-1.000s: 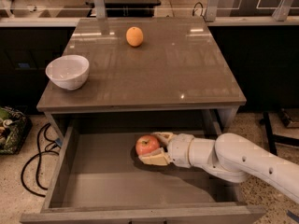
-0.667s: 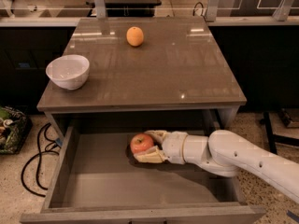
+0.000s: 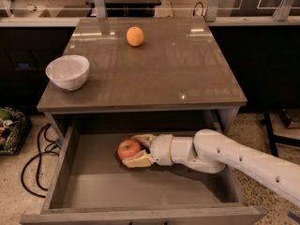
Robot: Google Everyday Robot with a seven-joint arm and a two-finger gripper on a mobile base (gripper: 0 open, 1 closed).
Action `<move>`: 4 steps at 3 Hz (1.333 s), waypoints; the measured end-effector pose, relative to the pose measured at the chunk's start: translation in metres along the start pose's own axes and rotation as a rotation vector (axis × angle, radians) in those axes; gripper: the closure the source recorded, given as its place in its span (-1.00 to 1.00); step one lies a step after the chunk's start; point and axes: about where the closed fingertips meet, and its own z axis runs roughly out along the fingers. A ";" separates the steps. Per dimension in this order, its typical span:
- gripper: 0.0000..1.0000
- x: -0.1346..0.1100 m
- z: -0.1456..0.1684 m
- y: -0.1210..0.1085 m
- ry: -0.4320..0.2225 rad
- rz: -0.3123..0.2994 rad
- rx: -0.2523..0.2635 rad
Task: Place apple into top drawer
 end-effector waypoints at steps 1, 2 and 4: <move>1.00 0.007 0.013 0.009 0.005 0.009 -0.017; 0.62 0.006 0.014 0.010 0.004 0.008 -0.019; -0.31 0.005 0.016 0.012 0.003 0.006 -0.026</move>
Offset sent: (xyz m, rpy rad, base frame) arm -0.0050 0.0106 -0.0091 -0.0006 0.0127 0.0113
